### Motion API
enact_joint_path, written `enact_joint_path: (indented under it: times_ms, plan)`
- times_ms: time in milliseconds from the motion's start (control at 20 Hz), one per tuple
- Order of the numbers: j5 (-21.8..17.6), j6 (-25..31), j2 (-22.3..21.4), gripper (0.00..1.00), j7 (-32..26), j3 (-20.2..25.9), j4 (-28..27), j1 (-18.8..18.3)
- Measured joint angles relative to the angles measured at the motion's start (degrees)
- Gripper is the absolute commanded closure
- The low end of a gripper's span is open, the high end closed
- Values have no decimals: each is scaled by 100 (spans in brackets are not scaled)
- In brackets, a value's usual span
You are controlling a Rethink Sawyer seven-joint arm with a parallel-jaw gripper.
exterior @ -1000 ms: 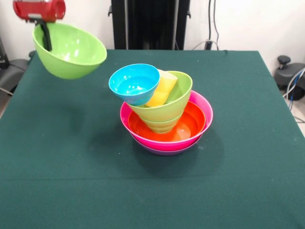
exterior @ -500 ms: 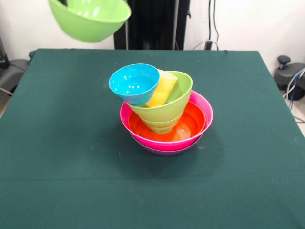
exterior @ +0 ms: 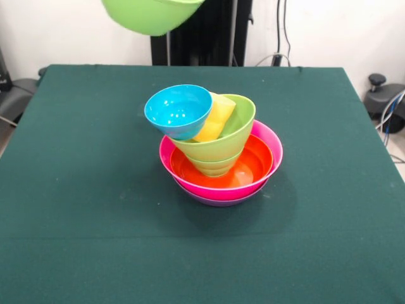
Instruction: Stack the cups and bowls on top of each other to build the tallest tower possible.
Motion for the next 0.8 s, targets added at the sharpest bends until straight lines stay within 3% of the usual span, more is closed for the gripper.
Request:
enact_joint_path:
  times_ms: [350,400,800]
  plan:
    - [-533,-70,480,100,0,-400,-81,495]
    - [-752,-180,676,100,0,-566,-109,636]
    - [-1255,-711,1276,100,0,-1072,-138,953]
